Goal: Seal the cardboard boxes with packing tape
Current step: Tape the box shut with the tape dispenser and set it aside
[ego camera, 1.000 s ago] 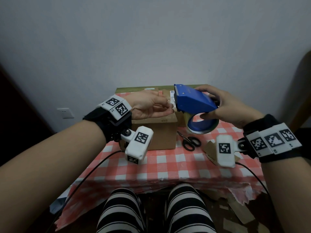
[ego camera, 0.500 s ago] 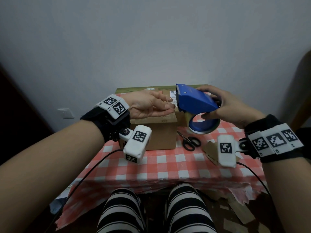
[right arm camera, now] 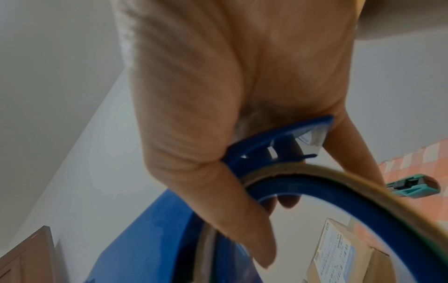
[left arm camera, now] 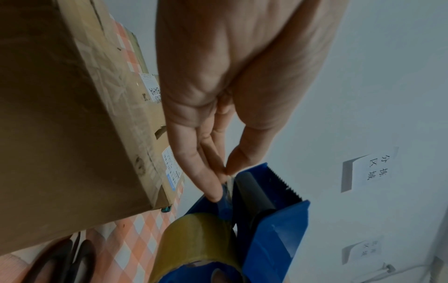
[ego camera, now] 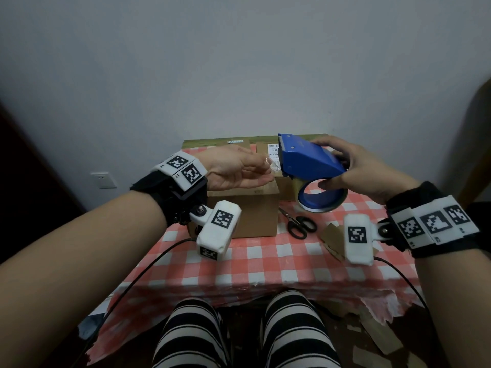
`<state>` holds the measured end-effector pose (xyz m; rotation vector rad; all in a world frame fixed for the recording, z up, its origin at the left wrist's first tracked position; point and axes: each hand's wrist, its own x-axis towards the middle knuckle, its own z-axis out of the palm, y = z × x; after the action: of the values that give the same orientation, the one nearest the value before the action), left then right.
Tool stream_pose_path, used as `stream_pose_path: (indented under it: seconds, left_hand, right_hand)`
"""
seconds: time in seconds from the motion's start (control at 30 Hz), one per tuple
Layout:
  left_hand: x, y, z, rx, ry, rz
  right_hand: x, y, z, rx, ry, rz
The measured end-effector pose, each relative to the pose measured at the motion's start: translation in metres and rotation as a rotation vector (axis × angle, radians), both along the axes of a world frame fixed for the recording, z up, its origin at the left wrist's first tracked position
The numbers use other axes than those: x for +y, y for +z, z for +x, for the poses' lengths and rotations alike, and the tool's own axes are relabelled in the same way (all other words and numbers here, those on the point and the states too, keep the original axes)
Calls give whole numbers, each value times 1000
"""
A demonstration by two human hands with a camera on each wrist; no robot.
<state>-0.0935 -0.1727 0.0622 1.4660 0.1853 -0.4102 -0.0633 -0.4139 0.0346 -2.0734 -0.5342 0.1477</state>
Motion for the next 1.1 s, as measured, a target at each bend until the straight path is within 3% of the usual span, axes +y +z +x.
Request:
stream_pose_path:
  seconds: [0.2, 0.73, 0.9, 1.1]
  left_hand:
    - [-1, 0, 0, -2, 23, -26]
    - [-7, 6, -2, 98, 4, 246]
    - [1, 3, -2, -68, -14, 155]
    - [10, 7, -4, 0, -154, 85]
  right_hand:
    - [0, 1, 1, 1, -6, 10]
    - [4, 5, -4, -85, 54, -6]
    - [1, -2, 0, -25, 39, -13]
    - [-1, -11, 3, 46, 39, -31]
